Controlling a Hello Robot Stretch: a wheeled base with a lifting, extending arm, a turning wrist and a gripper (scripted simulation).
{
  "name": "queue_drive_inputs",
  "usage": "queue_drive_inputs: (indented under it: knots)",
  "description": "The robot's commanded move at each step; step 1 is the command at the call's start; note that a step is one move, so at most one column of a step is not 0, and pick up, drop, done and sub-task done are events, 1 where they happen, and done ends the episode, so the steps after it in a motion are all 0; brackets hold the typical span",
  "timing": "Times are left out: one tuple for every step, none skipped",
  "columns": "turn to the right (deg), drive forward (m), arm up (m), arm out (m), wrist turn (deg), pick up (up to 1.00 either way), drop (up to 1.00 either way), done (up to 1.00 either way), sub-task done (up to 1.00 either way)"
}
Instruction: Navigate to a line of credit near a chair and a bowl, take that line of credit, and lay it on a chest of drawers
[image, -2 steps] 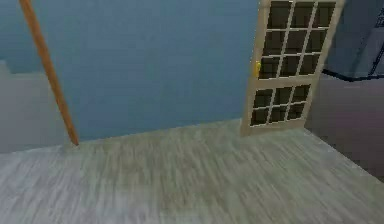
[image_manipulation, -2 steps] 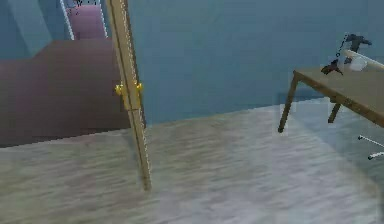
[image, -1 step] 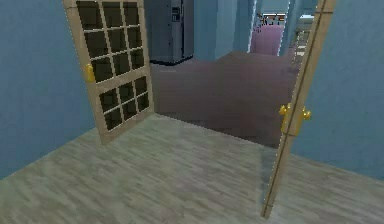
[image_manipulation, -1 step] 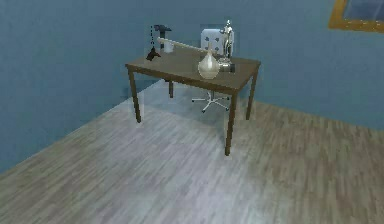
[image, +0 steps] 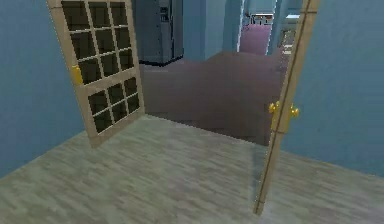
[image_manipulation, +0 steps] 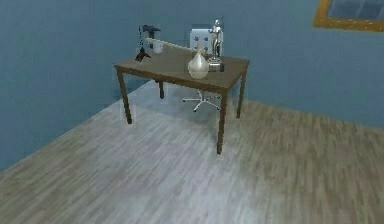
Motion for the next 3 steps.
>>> queue_drive_inputs:
  knots:
    - [-6.0, 0.00, 0.00, 0.00, 0.0, 0.00, 0.00, 0.00, 0.00]
    - [0.0, 0.65, 0.00, 0.00, 0.0, 0.00, 0.00, 0.00, 0.00]
    - [9.0, 0.00, 0.00, 0.00, 0.0, 0.00, 0.00, 0.00, 0.00]
